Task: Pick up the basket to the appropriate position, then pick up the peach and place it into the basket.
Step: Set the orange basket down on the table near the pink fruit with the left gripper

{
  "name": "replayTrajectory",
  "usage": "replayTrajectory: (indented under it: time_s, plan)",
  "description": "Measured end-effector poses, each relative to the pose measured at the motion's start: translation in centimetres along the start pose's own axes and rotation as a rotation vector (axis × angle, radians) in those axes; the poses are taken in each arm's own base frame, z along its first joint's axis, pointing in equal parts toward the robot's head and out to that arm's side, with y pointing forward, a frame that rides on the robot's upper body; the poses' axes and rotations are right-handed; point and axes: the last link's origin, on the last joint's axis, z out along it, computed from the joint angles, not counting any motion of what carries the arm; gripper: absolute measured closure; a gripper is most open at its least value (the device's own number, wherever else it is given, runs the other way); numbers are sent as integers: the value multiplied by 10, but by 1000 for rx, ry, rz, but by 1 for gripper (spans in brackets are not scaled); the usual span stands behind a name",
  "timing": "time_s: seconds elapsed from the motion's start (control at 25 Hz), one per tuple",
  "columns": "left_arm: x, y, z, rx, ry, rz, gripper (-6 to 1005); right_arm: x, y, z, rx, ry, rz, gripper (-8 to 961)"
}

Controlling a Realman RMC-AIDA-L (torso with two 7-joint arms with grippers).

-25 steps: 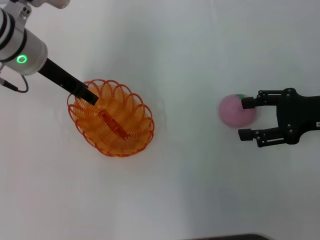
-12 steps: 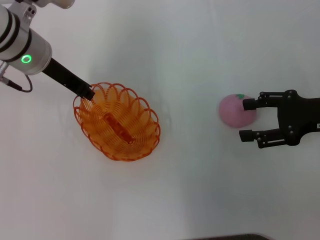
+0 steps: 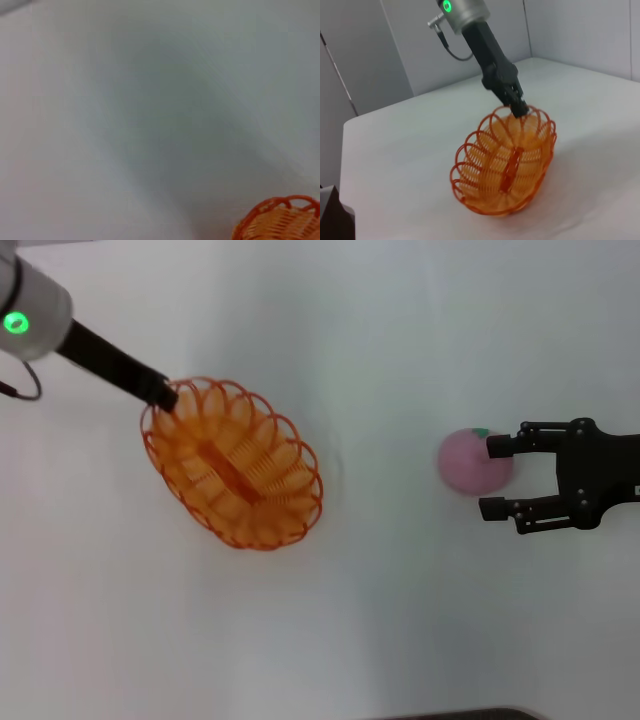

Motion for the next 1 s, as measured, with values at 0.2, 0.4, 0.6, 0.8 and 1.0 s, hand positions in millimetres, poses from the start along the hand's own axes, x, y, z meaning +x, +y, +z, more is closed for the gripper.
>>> replayTrajectory:
  time_s: [0.2,0.4,0.6,0.8,1.0]
  plan:
    - [3,4,-24,-7,48,-118,917,1,1,-1,0,-2,-10,97]
    - [2,1,-27,-47,110,-300,918,5,-1,-5,14,-8,-55,97]
    - [-6,-17,-26,-38,210,-486,917,3,-4,-9,38,-25,-66,97]
    - [-33,-35,-16,-31,262,-686,916,3,-6,-11,47,-15,-106,97]
    - [-56,-36,-1,-110,304,-814,915,3,-9,-12,65,-8,-138,96]
